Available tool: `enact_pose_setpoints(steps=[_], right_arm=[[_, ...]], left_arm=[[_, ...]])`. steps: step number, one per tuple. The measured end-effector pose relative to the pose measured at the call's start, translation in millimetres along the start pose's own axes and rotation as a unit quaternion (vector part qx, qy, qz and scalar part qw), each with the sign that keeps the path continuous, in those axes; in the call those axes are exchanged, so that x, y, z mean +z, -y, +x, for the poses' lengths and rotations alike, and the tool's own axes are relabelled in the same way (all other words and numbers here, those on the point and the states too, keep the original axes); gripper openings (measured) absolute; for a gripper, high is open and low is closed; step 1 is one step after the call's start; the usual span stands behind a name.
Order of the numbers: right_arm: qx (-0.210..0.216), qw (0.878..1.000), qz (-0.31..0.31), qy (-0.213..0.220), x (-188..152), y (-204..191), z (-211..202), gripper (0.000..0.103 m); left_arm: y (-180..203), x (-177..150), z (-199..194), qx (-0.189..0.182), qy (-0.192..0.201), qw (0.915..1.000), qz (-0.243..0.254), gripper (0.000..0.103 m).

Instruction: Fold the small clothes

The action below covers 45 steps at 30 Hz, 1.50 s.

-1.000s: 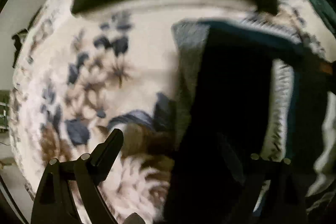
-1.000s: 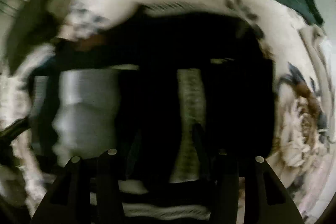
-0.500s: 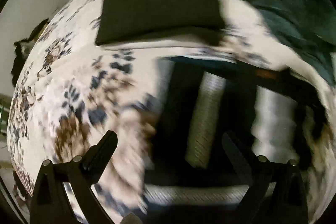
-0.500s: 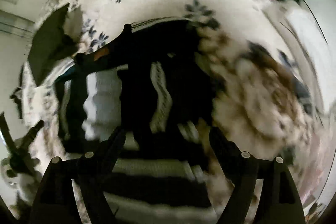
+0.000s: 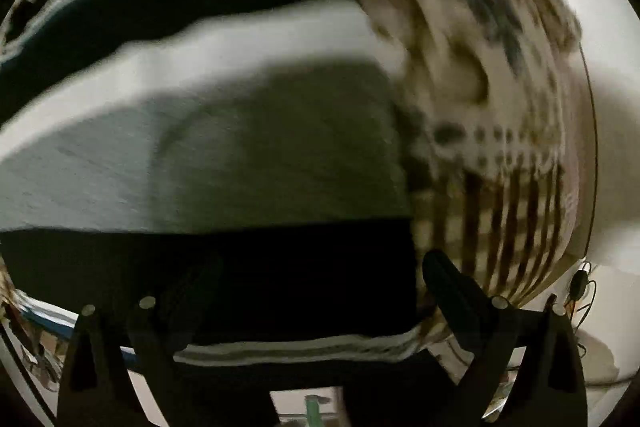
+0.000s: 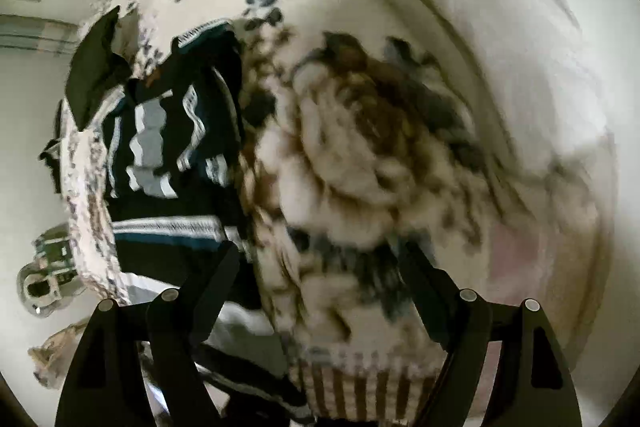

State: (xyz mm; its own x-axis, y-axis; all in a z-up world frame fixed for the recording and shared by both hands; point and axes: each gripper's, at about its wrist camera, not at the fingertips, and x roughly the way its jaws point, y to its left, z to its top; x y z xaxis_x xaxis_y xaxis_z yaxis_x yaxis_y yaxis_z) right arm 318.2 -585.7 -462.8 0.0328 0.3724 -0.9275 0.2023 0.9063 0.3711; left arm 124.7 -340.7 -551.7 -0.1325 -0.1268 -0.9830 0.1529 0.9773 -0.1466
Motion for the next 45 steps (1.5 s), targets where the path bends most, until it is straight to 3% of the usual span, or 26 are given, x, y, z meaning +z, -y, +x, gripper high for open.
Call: enact_pose_setpoints(steps=[3, 4, 8, 11, 12, 13, 14, 15, 21, 24, 28, 33, 38, 41, 45], right_arm=[[0.036, 0.999, -0.014, -0.005, 42, -12, 27, 0.084], [0.050, 0.999, -0.011, -0.007, 57, -16, 38, 0.084], [0.092, 0.996, 0.002, -0.003, 121, -39, 76, 0.083], [0.106, 0.994, 0.023, -0.008, 158, -52, 103, 0.082], [0.102, 0.994, 0.028, -0.009, 167, -56, 111, 0.072], [0.102, 0.994, 0.031, -0.013, 174, -60, 118, 0.048], [0.097, 0.995, 0.035, -0.017, 178, -64, 123, 0.032], [0.093, 0.995, 0.038, -0.017, 181, -67, 125, 0.007], [0.059, 0.998, -0.004, 0.004, 183, -108, 97, 0.005], [0.037, 0.999, -0.034, 0.007, 184, -138, 77, 0.005], [0.025, 0.997, -0.072, 0.012, 184, -203, 53, 0.005], [0.012, 0.991, -0.129, 0.012, 180, -309, 53, 0.005], [-0.023, 0.980, -0.199, 0.007, 161, -440, 103, 0.005], [-0.052, 0.971, -0.234, 0.004, 146, -516, 150, 0.005], [-0.091, 0.963, -0.253, -0.004, 130, -583, 207, 0.005]], left_arm=[[15, -2, 17, 0.036, 0.013, 0.9993, 0.002, 0.098], [16, 1, 18, 0.045, 0.022, 0.9987, -0.001, 0.089], [4, 6, 7, 0.050, 0.071, 0.9962, -0.011, 0.029], [-4, 6, -9, 0.044, 0.092, 0.9947, -0.017, 0.007], [-7, 4, -16, 0.042, 0.099, 0.9940, -0.022, 0.007], [-9, 1, -21, 0.033, 0.105, 0.9935, -0.029, 0.007], [-14, -2, -27, 0.026, 0.110, 0.9930, -0.035, 0.007], [-19, -3, -35, 0.021, 0.116, 0.9922, -0.041, 0.007], [-47, -23, -98, -0.008, 0.163, 0.9840, -0.070, 0.006], [-80, -36, -125, -0.027, 0.183, 0.9764, -0.112, 0.006], [-145, -55, -155, -0.055, 0.200, 0.9598, -0.189, 0.006], [-217, -78, -157, -0.070, 0.208, 0.9380, -0.268, 0.006], [-295, -100, -141, -0.087, 0.211, 0.9127, -0.339, 0.006], [-334, -111, -123, -0.094, 0.204, 0.9052, -0.361, 0.006], [-376, -122, -98, -0.118, 0.188, 0.8949, -0.387, 0.006]])
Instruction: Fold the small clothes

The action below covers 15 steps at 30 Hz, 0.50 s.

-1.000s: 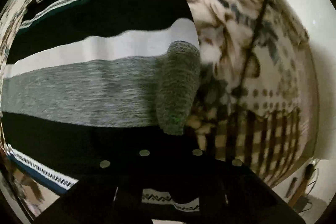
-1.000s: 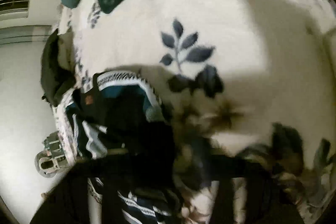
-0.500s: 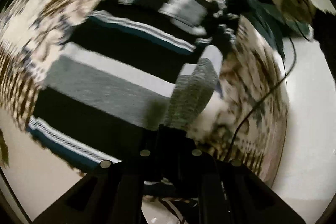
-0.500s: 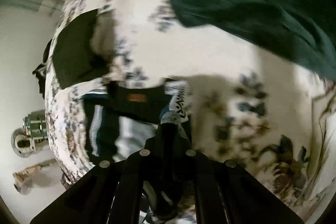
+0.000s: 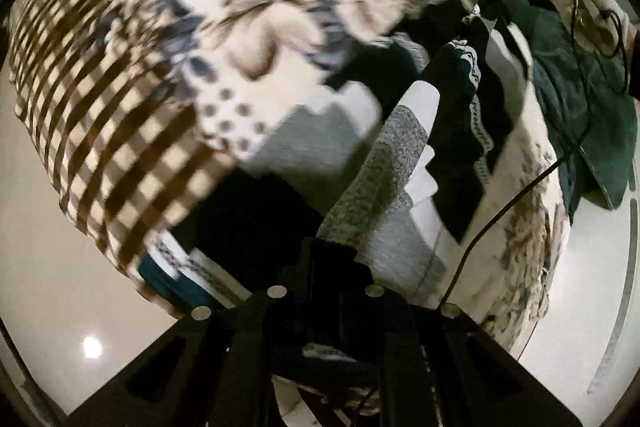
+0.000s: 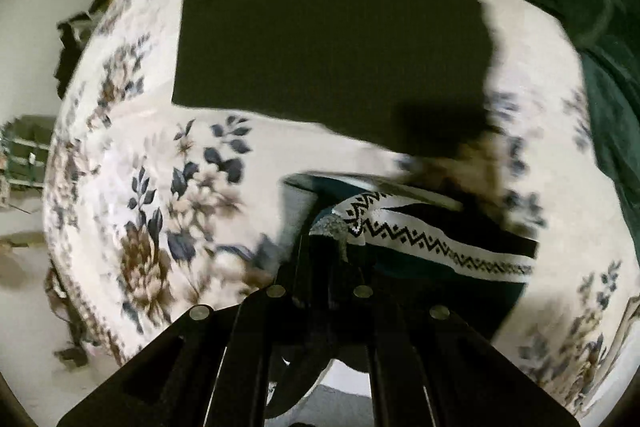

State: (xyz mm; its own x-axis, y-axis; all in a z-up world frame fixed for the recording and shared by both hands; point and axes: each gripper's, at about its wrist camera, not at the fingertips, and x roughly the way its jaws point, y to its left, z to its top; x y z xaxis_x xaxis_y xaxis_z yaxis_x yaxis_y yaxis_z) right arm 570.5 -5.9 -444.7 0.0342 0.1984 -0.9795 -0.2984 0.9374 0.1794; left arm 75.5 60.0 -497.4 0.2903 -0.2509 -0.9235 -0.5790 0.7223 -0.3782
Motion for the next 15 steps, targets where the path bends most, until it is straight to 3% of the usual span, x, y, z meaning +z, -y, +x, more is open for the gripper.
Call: enact_pose_setpoints(steps=[3, 6, 8, 10, 11, 15], right_arm=[[-0.026, 1.000, -0.004, -0.009, 10, -37, 31, 0.005], [-0.044, 0.998, -0.009, -0.041, 15, -54, 62, 0.006], [-0.041, 0.998, -0.005, -0.056, 13, -59, 72, 0.016], [-0.016, 0.997, -0.011, -0.068, 0, -62, 67, 0.048], [-0.009, 0.997, -0.018, -0.070, -9, -62, 61, 0.055], [0.009, 0.996, -0.058, -0.071, -73, -58, 24, 0.058]], left_arm=[[-24, 10, 14, -0.013, -0.026, 0.9995, -0.014, 0.007], [-54, 14, 34, -0.005, -0.084, 0.9964, -0.007, 0.013], [-79, 11, 34, -0.008, -0.106, 0.9943, 0.001, 0.038], [-99, 10, 27, -0.016, -0.119, 0.9928, 0.005, 0.045], [-108, 11, 22, -0.004, -0.131, 0.9914, 0.007, 0.052], [-125, 17, 2, 0.010, -0.144, 0.9893, 0.016, 0.055]])
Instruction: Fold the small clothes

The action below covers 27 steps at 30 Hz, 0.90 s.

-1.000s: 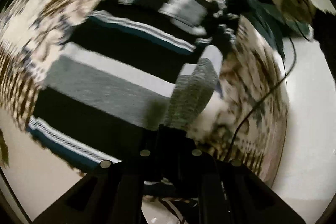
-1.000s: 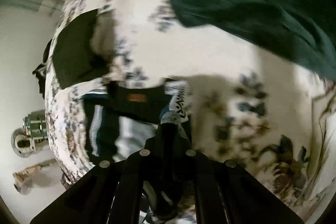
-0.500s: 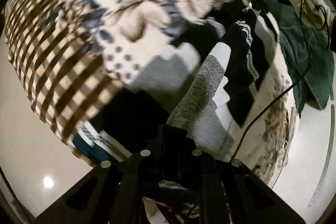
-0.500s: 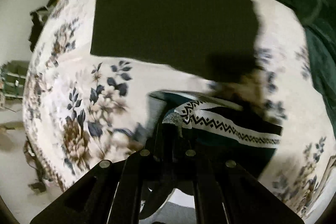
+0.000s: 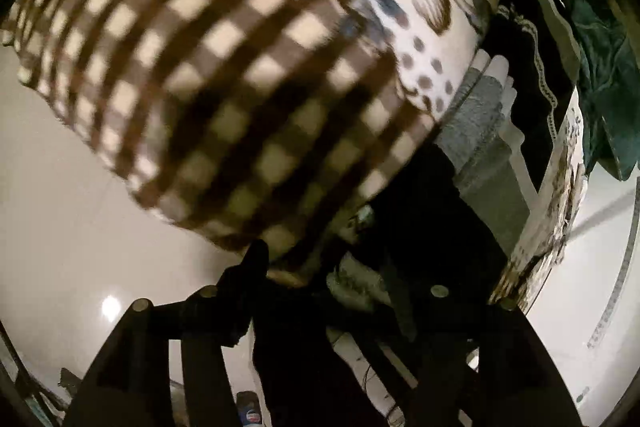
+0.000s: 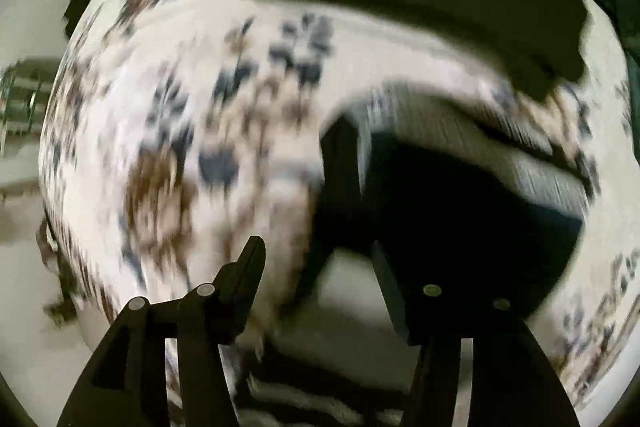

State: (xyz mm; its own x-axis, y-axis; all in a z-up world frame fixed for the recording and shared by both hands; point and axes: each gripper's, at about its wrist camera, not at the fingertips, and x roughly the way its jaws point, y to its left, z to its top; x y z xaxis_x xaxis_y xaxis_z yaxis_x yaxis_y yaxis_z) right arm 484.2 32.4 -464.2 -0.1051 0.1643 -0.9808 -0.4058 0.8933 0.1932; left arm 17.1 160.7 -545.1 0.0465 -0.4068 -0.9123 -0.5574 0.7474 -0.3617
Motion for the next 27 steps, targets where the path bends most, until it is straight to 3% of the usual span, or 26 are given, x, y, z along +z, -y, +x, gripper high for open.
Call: enact_pose_setpoints(steps=[6, 13, 16, 18, 20, 22, 27], right_arm=[[0.017, 0.998, 0.025, -0.054, -164, 18, 6, 0.058], [0.038, 0.977, 0.142, -0.155, -360, 47, 102, 0.058], [0.064, 0.967, 0.148, -0.198, -413, 48, 132, 0.058], [0.081, 0.967, 0.165, -0.175, -417, 58, 120, 0.058], [0.099, 0.968, 0.193, -0.125, -407, 81, 92, 0.058], [0.107, 0.968, 0.221, -0.055, -382, 114, 55, 0.058], [0.105, 0.957, 0.264, 0.052, -309, 181, 0, 0.058]], left_arm=[[31, 21, -12, -0.015, 0.012, 0.9992, 0.036, 0.055], [86, 40, 13, 0.006, 0.012, 0.9971, 0.075, 0.055], [112, 50, 5, 0.014, 0.021, 0.9956, 0.090, 0.055], [138, 69, -12, 0.017, 0.041, 0.9920, 0.118, 0.055], [166, 93, -27, 0.020, 0.068, 0.9868, 0.146, 0.055], [194, 126, -40, 0.014, 0.095, 0.9817, 0.165, 0.055], [253, 227, -32, -0.033, 0.121, 0.9762, 0.177, 0.062]])
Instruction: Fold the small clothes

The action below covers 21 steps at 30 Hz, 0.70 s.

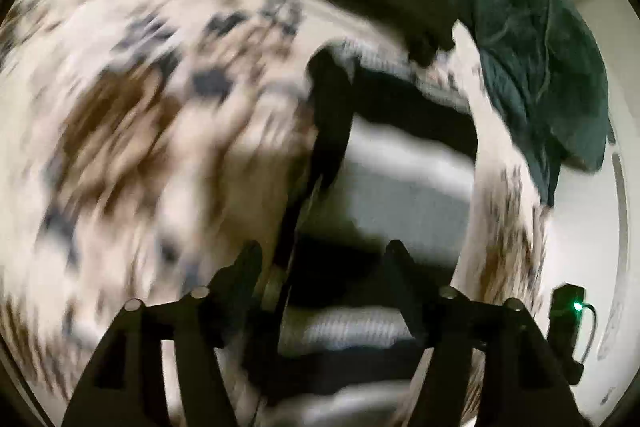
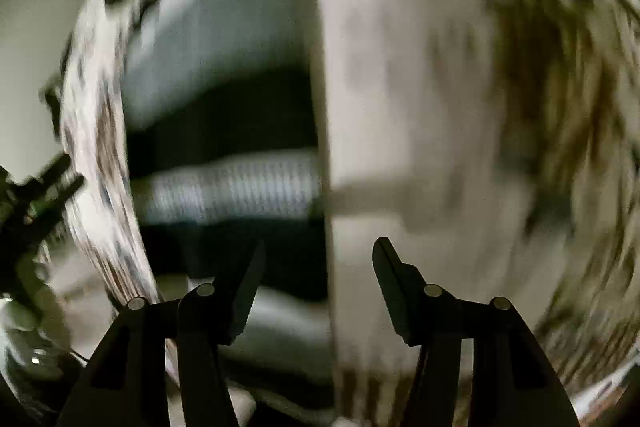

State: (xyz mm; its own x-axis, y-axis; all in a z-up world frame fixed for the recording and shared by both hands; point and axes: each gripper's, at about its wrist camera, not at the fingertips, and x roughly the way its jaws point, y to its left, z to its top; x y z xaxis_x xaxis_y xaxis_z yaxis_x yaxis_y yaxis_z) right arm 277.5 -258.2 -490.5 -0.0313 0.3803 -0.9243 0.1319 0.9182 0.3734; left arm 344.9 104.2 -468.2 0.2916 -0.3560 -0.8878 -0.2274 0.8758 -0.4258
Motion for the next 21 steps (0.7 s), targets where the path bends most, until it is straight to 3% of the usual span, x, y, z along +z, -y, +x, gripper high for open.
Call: enact_pose_setpoints(steps=[4, 7, 9, 10, 11, 12, 13, 17, 21], right_arm=[[0.026, 0.996, 0.032, 0.076, 97, -1, -25, 0.058], [0.044, 0.993, 0.052, 0.097, 157, -8, -24, 0.064], [0.048, 0.992, 0.065, 0.100, 196, -21, -13, 0.064], [0.050, 0.992, 0.068, 0.099, 213, -27, -9, 0.064], [0.052, 0.991, 0.073, 0.099, 225, -31, -4, 0.063], [0.061, 0.990, 0.080, 0.101, 232, -34, 1, 0.039], [0.058, 0.988, 0.085, 0.114, 236, -41, 5, 0.004], [-0.018, 0.983, 0.081, 0.165, 253, -54, -10, 0.003], [-0.040, 0.980, 0.098, 0.166, 262, -47, 0, 0.003]], left_arm=[[6, 83, 60, -0.014, -0.008, 0.9999, -0.005, 0.062], [4, 125, 108, -0.009, -0.030, 0.9995, 0.004, 0.060], [6, 140, 124, -0.025, -0.031, 0.9991, 0.013, 0.035], [9, 147, 128, -0.035, -0.027, 0.9988, 0.023, 0.011], [11, 150, 124, -0.034, -0.020, 0.9987, 0.031, 0.011], [15, 153, 120, -0.037, -0.007, 0.9984, 0.042, 0.011], [17, 155, 118, -0.042, 0.003, 0.9980, 0.047, 0.011], [23, 173, 121, -0.059, 0.007, 0.9965, 0.060, 0.011], [18, 187, 154, -0.048, -0.017, 0.9971, 0.057, 0.011]])
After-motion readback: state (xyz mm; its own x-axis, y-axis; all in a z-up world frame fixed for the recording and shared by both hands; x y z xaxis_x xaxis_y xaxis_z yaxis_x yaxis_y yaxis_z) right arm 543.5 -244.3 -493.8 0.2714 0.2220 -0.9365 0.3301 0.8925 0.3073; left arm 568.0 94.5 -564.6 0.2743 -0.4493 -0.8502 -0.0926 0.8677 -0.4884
